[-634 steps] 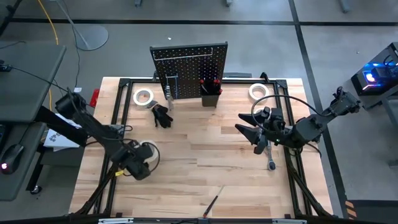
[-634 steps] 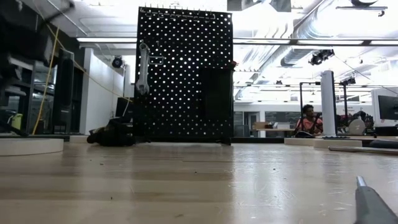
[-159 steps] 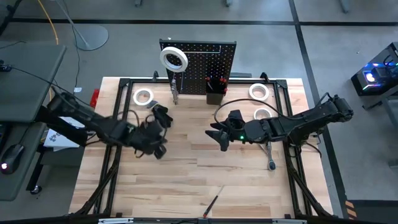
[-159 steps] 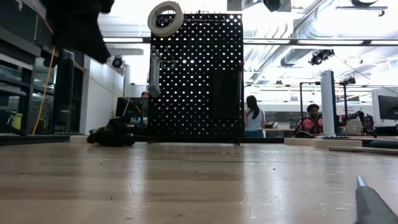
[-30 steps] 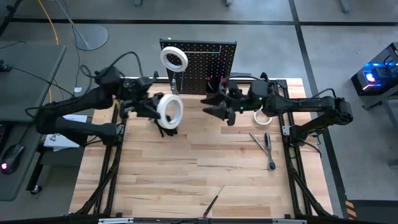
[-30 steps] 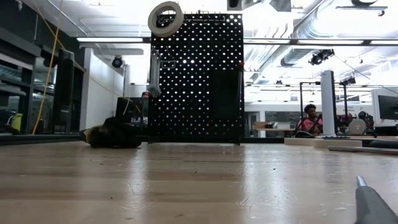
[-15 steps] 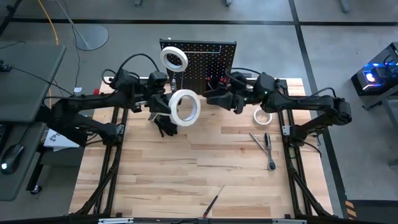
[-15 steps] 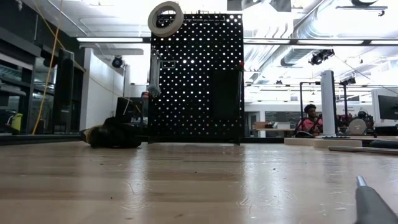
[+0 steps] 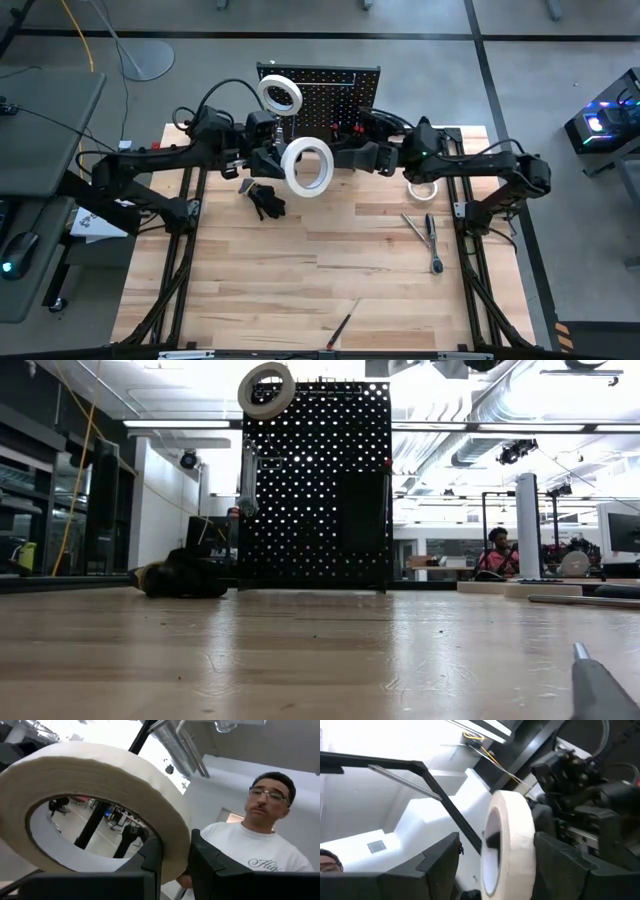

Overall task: Hang tools onto peg board
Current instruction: Hang the white masking tape on the peg board

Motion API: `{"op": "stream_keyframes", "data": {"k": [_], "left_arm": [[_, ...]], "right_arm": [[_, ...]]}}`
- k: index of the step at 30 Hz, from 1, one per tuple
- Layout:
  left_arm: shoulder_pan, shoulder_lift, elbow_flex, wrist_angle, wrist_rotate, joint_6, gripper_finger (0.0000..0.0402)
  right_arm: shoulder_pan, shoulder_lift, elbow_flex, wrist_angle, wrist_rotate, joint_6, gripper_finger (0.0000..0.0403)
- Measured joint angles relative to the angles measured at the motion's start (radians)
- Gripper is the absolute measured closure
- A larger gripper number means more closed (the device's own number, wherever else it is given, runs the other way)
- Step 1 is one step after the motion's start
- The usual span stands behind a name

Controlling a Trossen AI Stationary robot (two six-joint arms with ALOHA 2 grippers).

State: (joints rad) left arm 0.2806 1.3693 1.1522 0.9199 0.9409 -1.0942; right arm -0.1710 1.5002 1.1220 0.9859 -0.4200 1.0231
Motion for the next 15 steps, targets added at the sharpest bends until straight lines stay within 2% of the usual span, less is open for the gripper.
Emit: {"op": "stream_keyframes", "data": {"k": [9,15], "left_arm": [[0.022,-0.004,0.002,-0.015,-0.001,0.049,0.0351],[0.028,0.01,0.002,-0.031,-0.07,0.064,0.0351]], "right_arm": [[0.027,-0.001,0.078,-0.167,-0.028,-0.038,0.0158],[0.034,0.017,0.088,-0.267,-0.068,0.007,0.0158]]}}
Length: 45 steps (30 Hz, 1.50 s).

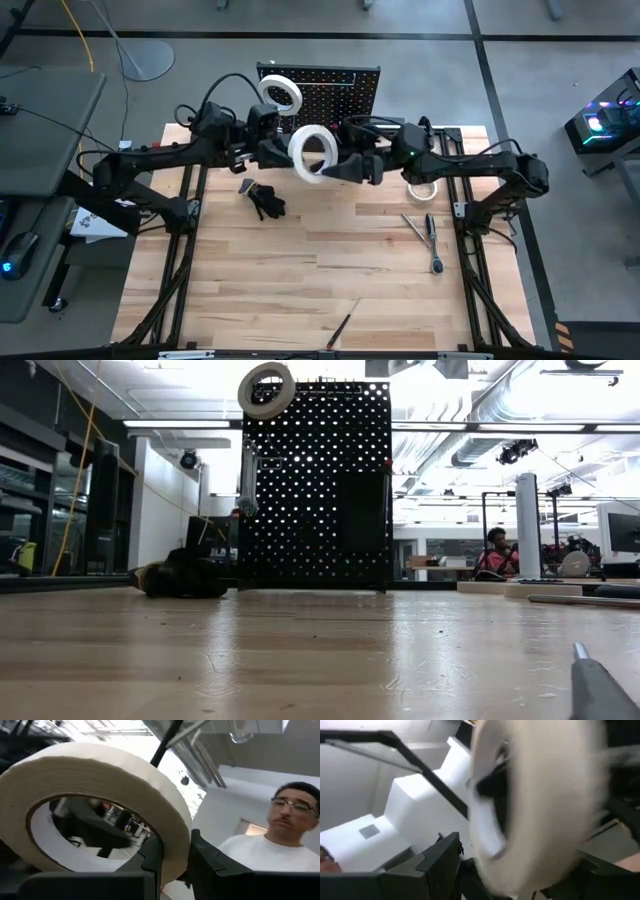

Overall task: Hang tools onto peg board
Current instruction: Hang the white masking tape on the peg board

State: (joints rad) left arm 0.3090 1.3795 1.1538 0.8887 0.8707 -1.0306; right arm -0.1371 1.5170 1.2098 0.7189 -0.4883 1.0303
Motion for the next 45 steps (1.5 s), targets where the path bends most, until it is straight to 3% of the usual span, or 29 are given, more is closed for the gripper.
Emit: {"op": "stream_keyframes", "data": {"k": [9,12,15,19,24,32,35,39,42,45], "left_arm": [[-0.002,0.003,0.0,0.006,0.039,-0.012,0.0351],[0.0,0.001,0.0,0.007,0.044,-0.016,0.0351],[0.0,0.001,0.0,0.008,0.061,-0.03,0.0351],[0.0,0.001,0.0,0.011,0.07,-0.033,0.0351],[0.026,0.001,0.0,0.003,0.08,-0.139,0.0347],[0.088,0.0,-0.001,-0.074,0.211,-0.219,0.0226],[0.111,-0.001,-0.001,-0.157,0.26,-0.176,0.0212],[0.124,-0.015,-0.025,-0.3,0.279,-0.061,0.0209],[0.109,-0.056,-0.098,-0.432,0.227,0.047,0.0208],[0.086,-0.129,-0.206,-0.553,0.128,0.133,0.0208]], "right_arm": [[0.003,0.005,0.001,0.087,0.001,-0.018,0.0158],[0.003,0.005,0.001,0.091,0.005,-0.026,0.0175],[0.006,0.006,0.001,0.086,0.006,-0.056,0.0234],[0.01,0.006,0.001,0.086,0.007,-0.114,0.0356],[0.009,-0.014,0.001,0.039,0.001,-0.148,0.0353],[-0.033,-0.189,0.003,-0.255,-0.057,-0.297,0.0353],[-0.047,-0.268,0.002,-0.407,-0.012,-0.379,0.0353],[-0.071,-0.337,0.003,-0.625,0.144,-0.493,0.0353],[-0.102,-0.329,0.0,-0.705,0.254,-0.534,0.0353],[-0.147,-0.3,0.001,-0.7,0.269,-0.537,0.0353]]}}
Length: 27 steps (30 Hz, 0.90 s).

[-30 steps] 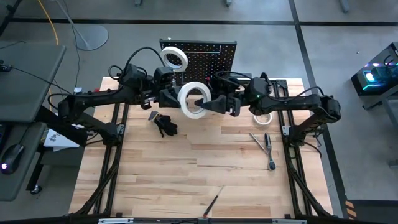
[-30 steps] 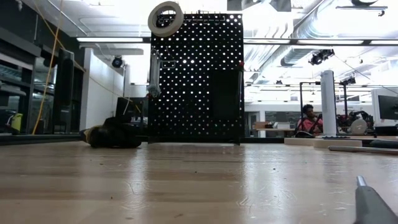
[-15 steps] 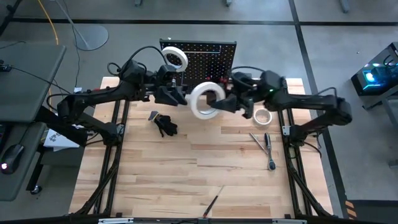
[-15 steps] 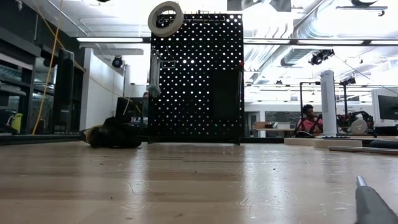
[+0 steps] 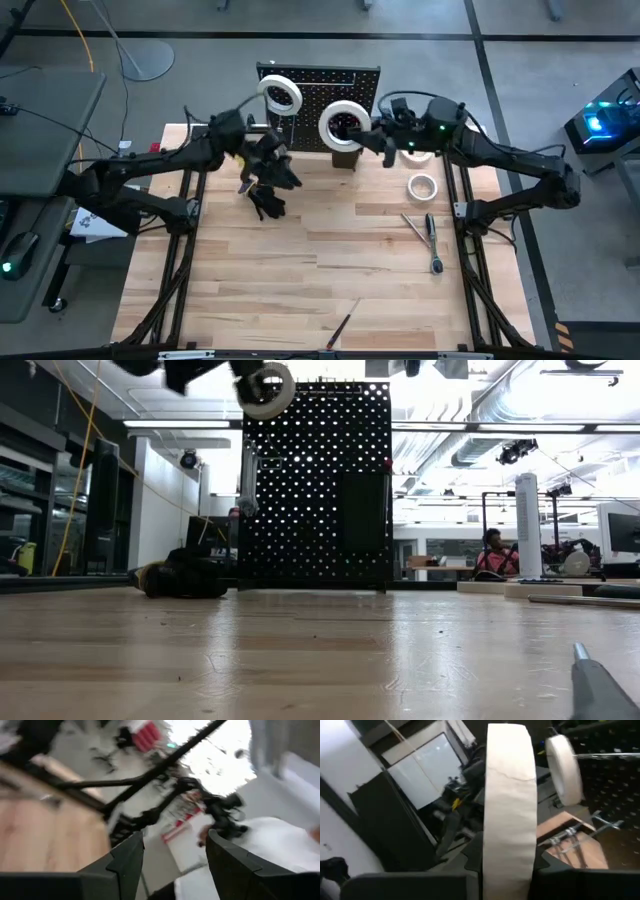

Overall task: Hang tools onto peg board
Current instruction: Hang the white masking tape on the peg board

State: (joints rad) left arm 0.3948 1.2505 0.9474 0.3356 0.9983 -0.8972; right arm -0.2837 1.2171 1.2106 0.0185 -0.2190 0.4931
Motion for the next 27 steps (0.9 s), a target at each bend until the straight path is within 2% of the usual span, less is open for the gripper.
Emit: {"op": "stream_keyframes", "data": {"k": [7,11,14,18,23,27], "left_arm": [[-0.095,-0.238,-0.224,-0.02,-0.296,-0.051,0.0207],[-0.153,-0.354,-0.264,-0.031,-0.5,-0.038,0.0207],[-0.179,-0.403,-0.264,-0.052,-0.617,0.003,0.0206],[-0.185,-0.434,-0.264,-0.058,-0.676,0.016,0.0206],[-0.194,-0.436,-0.264,-0.064,-0.681,0.013,0.0206],[-0.196,-0.435,-0.264,-0.1,-0.683,0.017,0.0206]], "right_arm": [[-0.072,0.079,0.0,0.027,-0.07,-0.003,0.0353],[-0.119,0.129,0.0,0.11,-0.064,0.012,0.0353],[-0.149,0.162,0.0,0.179,-0.017,0.071,0.0353],[-0.177,0.188,0.001,0.182,0.027,0.081,0.0353],[-0.188,0.189,0.001,0.182,0.028,0.075,0.0353],[-0.187,0.188,0.001,0.182,0.087,0.079,0.0353]]}}
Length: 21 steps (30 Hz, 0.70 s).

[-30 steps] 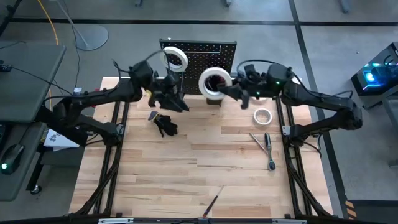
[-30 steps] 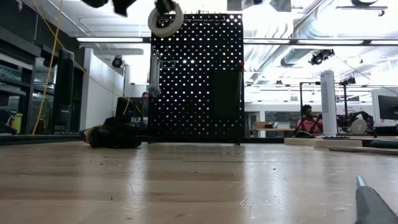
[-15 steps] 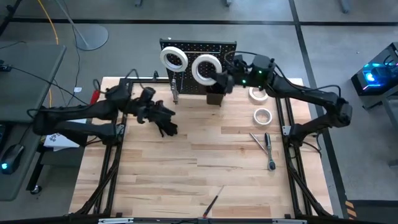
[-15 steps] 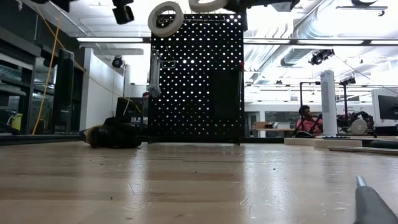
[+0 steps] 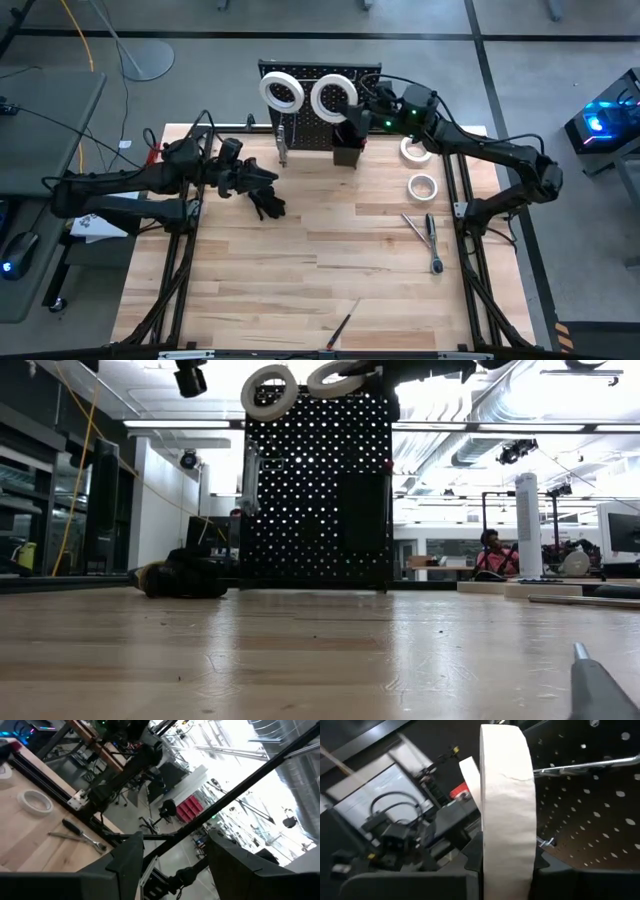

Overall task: Hang tools onto peg board
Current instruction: Hang the white masking tape on the peg board

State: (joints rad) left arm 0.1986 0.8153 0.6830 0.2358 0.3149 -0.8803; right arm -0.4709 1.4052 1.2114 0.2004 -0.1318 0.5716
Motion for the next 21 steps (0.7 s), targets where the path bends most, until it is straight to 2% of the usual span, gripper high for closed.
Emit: {"op": "stream_keyframes", "data": {"k": [6,11,21], "left_arm": [[-0.004,0.0,0.0,-0.004,-0.004,-0.005,0.0206],[-0.004,0.0,0.0,-0.004,-0.003,-0.008,0.0206],[-0.022,0.0,0.0,-0.008,-0.003,-0.007,0.0206]], "right_arm": [[-0.001,0.0,0.0,0.006,0.095,-0.012,0.0353],[0.004,0.0,0.0,0.007,0.096,-0.02,0.0353],[0.024,-0.029,-0.001,0.012,-0.021,-0.056,0.0353]]}}
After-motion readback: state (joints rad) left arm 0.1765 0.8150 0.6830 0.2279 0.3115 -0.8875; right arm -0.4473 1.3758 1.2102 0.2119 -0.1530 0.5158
